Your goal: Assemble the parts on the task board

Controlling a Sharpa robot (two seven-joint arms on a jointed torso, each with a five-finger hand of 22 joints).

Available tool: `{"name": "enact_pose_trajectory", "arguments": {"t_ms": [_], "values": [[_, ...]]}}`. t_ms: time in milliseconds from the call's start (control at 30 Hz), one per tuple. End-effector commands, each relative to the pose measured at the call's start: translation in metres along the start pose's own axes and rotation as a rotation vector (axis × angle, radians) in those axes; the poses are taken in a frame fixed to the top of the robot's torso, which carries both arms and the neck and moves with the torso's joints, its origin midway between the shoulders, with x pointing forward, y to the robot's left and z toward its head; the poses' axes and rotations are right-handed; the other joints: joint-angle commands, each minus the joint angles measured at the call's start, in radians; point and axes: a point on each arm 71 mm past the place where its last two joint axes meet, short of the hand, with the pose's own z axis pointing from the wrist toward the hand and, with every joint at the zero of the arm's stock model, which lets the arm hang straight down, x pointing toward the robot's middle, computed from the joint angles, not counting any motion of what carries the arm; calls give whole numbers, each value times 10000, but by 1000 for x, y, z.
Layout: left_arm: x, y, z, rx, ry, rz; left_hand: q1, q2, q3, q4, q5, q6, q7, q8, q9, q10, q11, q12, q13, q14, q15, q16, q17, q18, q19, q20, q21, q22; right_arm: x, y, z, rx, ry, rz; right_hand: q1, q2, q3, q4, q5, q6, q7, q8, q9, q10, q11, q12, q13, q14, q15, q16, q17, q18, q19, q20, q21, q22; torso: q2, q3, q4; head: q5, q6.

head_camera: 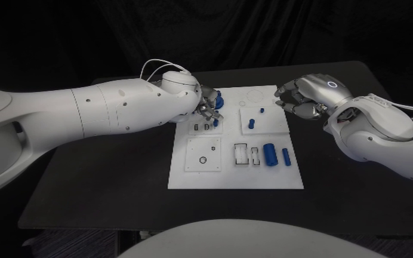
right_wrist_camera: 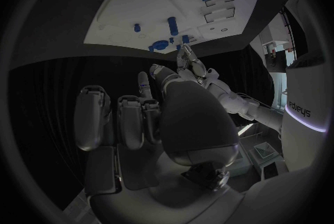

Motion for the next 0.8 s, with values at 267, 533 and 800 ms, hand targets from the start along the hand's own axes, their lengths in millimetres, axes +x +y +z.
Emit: {"name": "enact_pose_trajectory", "arguments": {"t_ms": [267,533,800], "values": [[4,-4,3,143,182,-73,54,-60,155,-1,131,75,13,-278,-17,1026,-78,3044,3107,1038,-86,65,2630,-154,-89,9,-105,-62,-1,0,0,118,14,-33,33,11,51,43,152,76,34,-72,-10,1011,61,-15,2586,858,76,-60,1817,-42,221,53,-101,1938,-3,-23,-1,-14,2],[5,-4,4,255,148,-119,97,-63,244,-3,232,127,18,-438,-57,1026,-73,3044,3107,1038,-82,65,2630,-151,-103,9,-130,-68,-1,-1,0,145,49,-39,34,15,62,49,181,79,36,-78,-11,1005,62,-20,2579,857,77,-63,1814,-43,224,54,-97,1940,-8,-24,6,-57,2],[6,-4,5,300,239,-98,158,-108,372,-6,474,235,11,-619,-78,1026,-77,3044,3107,1038,-83,65,2630,-148,-113,9,-159,-64,0,-1,1,181,122,-54,34,15,62,49,181,79,36,-78,-11,1005,62,-20,2579,857,77,-63,1814,-43,224,54,-97,1940,-8,-26,-10,-51,2]]}}
